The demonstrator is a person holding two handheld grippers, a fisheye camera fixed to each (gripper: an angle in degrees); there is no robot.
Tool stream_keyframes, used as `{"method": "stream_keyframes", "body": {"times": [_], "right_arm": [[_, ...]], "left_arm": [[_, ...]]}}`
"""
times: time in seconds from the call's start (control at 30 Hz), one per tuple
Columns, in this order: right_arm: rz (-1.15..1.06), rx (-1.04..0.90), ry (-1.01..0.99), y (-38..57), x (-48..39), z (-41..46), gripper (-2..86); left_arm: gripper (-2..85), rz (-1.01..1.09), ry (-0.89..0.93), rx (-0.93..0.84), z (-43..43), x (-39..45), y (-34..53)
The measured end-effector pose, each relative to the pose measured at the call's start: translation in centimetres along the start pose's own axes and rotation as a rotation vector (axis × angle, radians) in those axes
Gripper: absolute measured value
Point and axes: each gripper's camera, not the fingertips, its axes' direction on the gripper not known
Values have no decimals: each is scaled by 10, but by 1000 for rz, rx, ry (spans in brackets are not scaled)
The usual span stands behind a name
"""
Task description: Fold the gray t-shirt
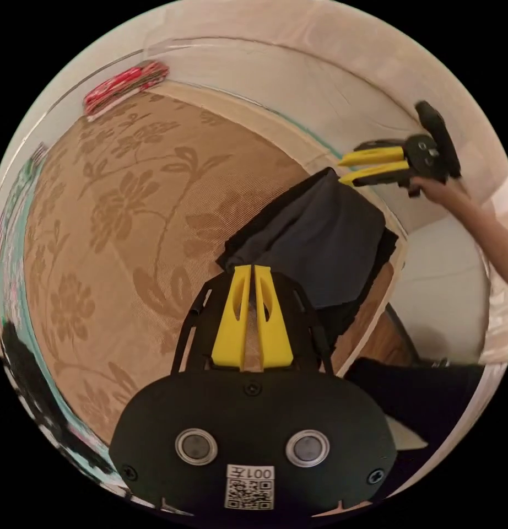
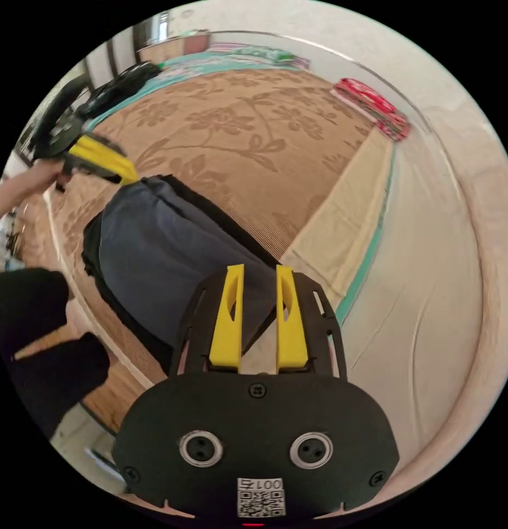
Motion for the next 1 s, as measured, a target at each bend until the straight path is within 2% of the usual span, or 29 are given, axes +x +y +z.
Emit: {"method": "stream_keyframes", "body": {"times": [0.1, 0.23, 0.33, 0.5, 0.67, 0.83, 0.9, 1.0], "right_arm": [[-163, -104, -131, -15, 13, 13, 90], [-259, -198, -138, -24, 24, 30, 80], [-260, -199, -198, -30, 30, 29, 47], [-208, -133, -210, -27, 33, -2, 16], [-111, -67, -154, -29, 31, -20, 8], [-53, -169, -71, -41, 13, 10, 5], [68, -132, -76, -40, 10, 0, 6], [193, -139, 26, -28, -5, -20, 5]], "left_arm": [[14, 208, 67, -48, -4, -1, -17], [28, 439, 257, -168, -8, 2, -30], [1, 492, 232, -214, -17, 1, -30], [-9, 476, 256, -193, -51, -1, -24], [-9, 428, 169, -154, -84, -4, -10], [-10, 381, 114, -248, -80, -5, 7], [-9, 340, 97, -247, -92, -7, 19], [-9, 134, -3, -236, -124, -21, 50]]}}
